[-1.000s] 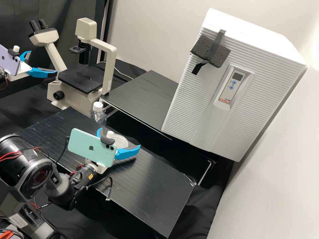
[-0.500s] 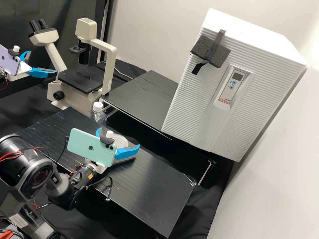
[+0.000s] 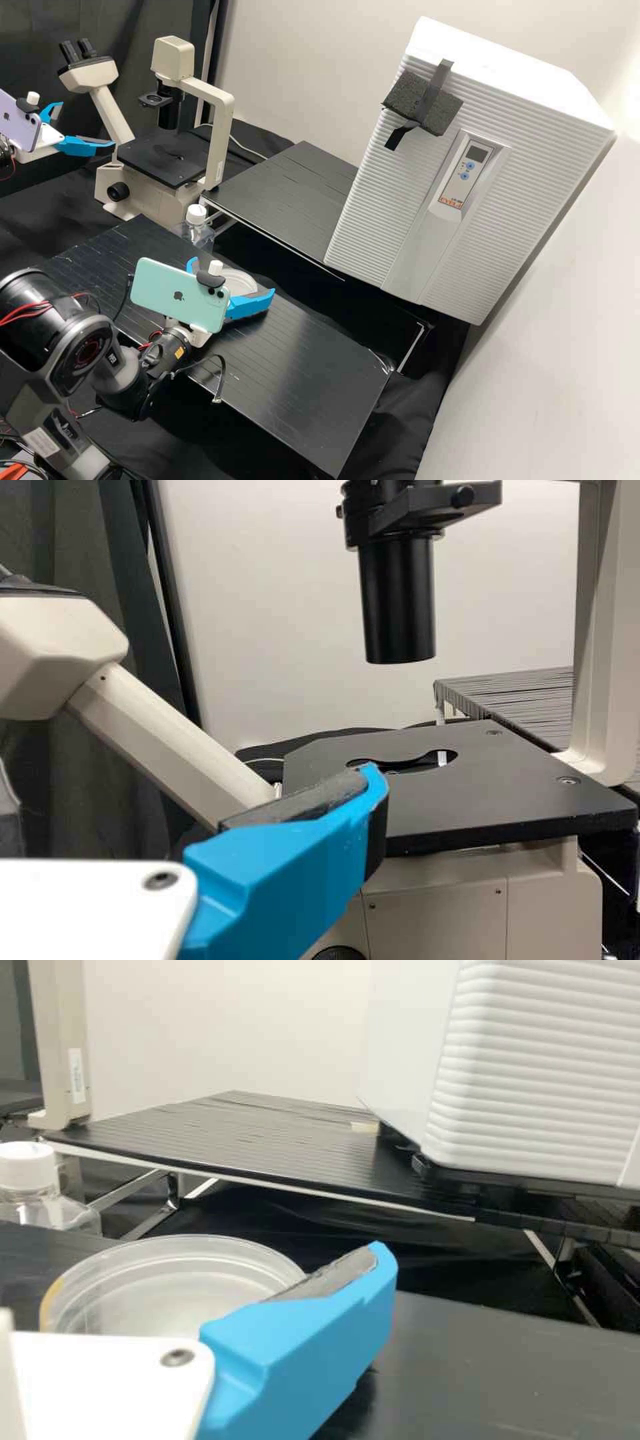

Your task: Open the petri dish lid.

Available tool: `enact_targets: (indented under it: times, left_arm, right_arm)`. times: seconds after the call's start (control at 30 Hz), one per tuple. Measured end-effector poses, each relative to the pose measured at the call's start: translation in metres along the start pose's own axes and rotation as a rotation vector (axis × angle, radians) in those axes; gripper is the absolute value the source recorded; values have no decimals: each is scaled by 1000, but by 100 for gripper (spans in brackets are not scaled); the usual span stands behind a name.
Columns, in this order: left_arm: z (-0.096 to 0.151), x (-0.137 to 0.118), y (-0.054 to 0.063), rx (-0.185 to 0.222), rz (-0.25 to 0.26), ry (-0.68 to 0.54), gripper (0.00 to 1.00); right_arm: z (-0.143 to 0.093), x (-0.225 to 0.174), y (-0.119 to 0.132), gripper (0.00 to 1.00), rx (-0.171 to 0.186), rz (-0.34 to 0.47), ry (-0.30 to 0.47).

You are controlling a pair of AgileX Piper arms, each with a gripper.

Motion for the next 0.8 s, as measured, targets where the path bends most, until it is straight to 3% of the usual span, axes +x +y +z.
enact_targets:
  times: [0.17,0.2,0.8]
  left_arm:
    - [0,0,0,0,0,0,100]
    - [0,0,0,0,0,0,100]
    - [0,0,0,0,0,0,100]
  right_arm:
    - [0,0,0,100,-7,0,0]
    - [0,0,0,0,-7,0,0]
    - [0,0,0,0,-7,2,-3]
